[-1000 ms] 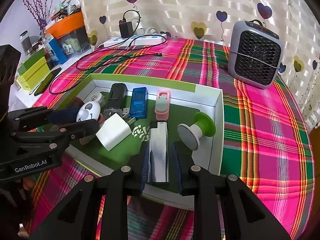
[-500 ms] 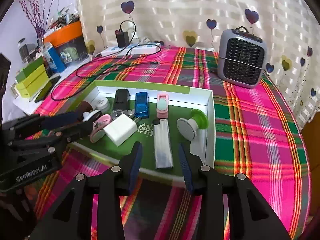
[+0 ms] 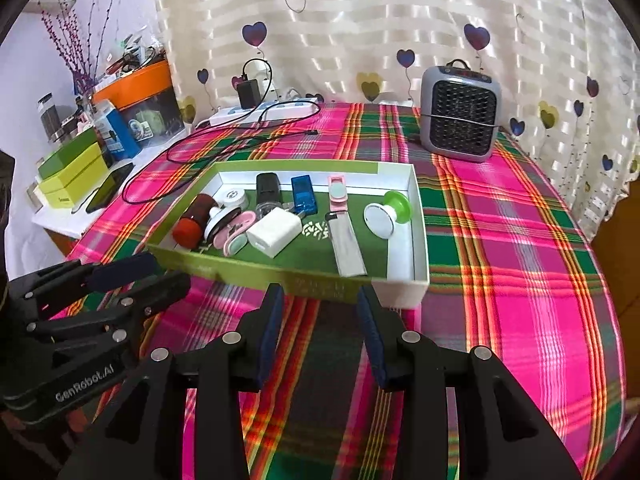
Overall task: Organize rigid objects
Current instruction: 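Open both tools and withdraw them from the green box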
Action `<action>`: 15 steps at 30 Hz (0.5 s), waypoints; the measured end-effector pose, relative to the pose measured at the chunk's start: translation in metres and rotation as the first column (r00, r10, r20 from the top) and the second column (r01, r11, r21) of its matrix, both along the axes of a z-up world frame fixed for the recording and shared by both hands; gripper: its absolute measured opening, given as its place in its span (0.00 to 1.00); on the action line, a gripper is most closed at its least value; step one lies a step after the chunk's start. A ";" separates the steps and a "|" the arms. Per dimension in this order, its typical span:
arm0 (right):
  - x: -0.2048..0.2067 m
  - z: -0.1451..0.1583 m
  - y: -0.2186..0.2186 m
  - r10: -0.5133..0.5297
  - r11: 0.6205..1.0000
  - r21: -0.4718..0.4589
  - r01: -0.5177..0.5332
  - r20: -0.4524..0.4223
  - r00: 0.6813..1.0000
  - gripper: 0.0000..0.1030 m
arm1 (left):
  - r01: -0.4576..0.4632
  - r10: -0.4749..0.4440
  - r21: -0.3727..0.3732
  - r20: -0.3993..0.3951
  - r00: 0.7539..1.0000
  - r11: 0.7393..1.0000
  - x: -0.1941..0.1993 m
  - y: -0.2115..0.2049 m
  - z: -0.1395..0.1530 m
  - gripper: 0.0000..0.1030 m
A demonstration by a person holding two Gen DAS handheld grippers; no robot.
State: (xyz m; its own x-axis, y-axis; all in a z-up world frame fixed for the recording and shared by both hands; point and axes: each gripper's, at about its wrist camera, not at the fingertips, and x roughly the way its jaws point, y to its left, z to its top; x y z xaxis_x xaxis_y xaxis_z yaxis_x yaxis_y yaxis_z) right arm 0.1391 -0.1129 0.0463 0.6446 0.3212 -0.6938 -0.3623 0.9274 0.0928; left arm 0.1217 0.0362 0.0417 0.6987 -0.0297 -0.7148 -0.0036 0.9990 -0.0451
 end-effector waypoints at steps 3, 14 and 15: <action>-0.012 -0.006 0.002 -0.019 0.999 -0.036 0.020 0.007 1.000 0.38 | -0.013 0.013 -0.007 -0.017 1.000 1.000 -0.011 0.000 -0.009 0.39; -0.042 -0.029 0.003 -0.050 0.996 -0.070 0.047 -0.030 0.998 0.38 | -0.029 0.030 0.017 -0.050 0.998 0.999 -0.036 -0.015 -0.033 0.39; -0.043 -0.031 0.003 -0.054 0.996 -0.074 0.052 -0.033 0.998 0.38 | -0.026 0.027 0.011 -0.058 0.998 1.000 -0.036 -0.016 -0.035 0.39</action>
State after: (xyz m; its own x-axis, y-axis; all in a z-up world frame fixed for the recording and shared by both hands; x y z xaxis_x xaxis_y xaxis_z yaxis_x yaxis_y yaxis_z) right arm 0.0961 -0.1101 0.0154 0.6345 0.2345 -0.7364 -0.3102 0.9500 0.0353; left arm 0.0857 0.0207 0.0068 0.6565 -0.0041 -0.7543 -0.0324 0.9989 -0.0337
